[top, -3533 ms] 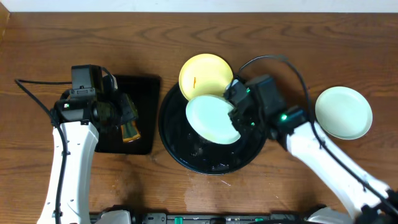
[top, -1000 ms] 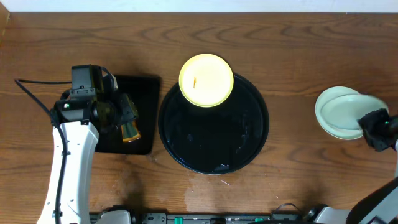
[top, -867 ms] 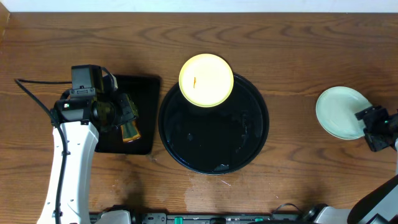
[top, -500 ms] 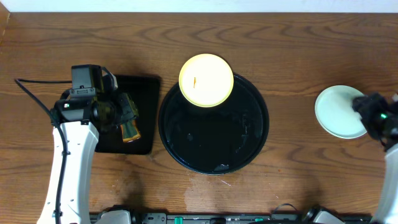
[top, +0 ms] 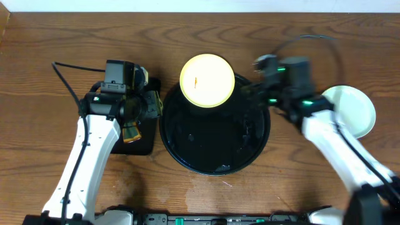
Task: Clean dirty plates on tray and stack at the side
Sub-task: 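Move the right gripper to the yellow plate and grip its rim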
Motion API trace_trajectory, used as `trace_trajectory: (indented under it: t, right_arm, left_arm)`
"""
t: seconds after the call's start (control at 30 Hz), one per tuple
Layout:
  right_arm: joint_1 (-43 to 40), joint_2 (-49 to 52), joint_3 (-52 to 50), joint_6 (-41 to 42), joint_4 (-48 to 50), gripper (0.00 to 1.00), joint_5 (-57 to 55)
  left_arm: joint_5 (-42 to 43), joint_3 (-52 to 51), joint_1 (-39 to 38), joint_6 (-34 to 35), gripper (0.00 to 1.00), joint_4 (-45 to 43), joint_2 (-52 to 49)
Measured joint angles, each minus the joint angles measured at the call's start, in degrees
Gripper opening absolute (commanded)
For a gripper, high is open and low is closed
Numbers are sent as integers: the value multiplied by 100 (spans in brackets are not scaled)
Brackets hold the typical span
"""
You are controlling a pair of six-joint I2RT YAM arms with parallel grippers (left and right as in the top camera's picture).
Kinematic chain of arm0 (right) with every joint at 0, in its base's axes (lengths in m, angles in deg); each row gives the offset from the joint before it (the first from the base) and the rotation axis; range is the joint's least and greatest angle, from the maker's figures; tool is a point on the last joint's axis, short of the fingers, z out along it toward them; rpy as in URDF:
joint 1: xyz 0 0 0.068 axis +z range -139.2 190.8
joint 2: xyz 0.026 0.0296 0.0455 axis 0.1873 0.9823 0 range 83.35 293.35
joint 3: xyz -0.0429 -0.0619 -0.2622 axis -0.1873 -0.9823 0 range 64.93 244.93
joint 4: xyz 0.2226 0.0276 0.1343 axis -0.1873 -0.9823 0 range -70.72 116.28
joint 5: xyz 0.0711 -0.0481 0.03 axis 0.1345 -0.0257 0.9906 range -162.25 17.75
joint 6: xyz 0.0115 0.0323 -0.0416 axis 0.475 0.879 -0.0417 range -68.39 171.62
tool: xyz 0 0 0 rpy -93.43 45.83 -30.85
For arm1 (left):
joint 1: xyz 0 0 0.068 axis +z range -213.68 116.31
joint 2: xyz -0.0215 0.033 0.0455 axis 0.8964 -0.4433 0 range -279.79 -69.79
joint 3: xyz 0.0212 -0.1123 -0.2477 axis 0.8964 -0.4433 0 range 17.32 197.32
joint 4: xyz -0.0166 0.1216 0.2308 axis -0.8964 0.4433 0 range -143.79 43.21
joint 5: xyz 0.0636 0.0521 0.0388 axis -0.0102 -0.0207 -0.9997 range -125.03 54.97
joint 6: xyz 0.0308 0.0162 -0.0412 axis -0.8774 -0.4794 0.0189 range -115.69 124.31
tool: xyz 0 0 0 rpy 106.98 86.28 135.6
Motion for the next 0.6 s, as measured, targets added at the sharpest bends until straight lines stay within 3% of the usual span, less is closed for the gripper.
trace_trajectory:
  t: [0.17,0.37,0.53,0.6]
  right_arm:
    - [284,1064,7,501,1351,46,-326]
    - [273,1939,7,1292,2090,47,-317]
    - [273,2166,7,1650,2291,35,-210]
    - [273,2166,7,1707,2308,21,-249]
  left_arm:
    - [-42,0,0,0,54,-7,-55]
    - [-42,0,0,0,54,-2,-57]
    - [-42,0,0,0,54,-2,-57]
    - [-39,0,0,0,54,0,-57]
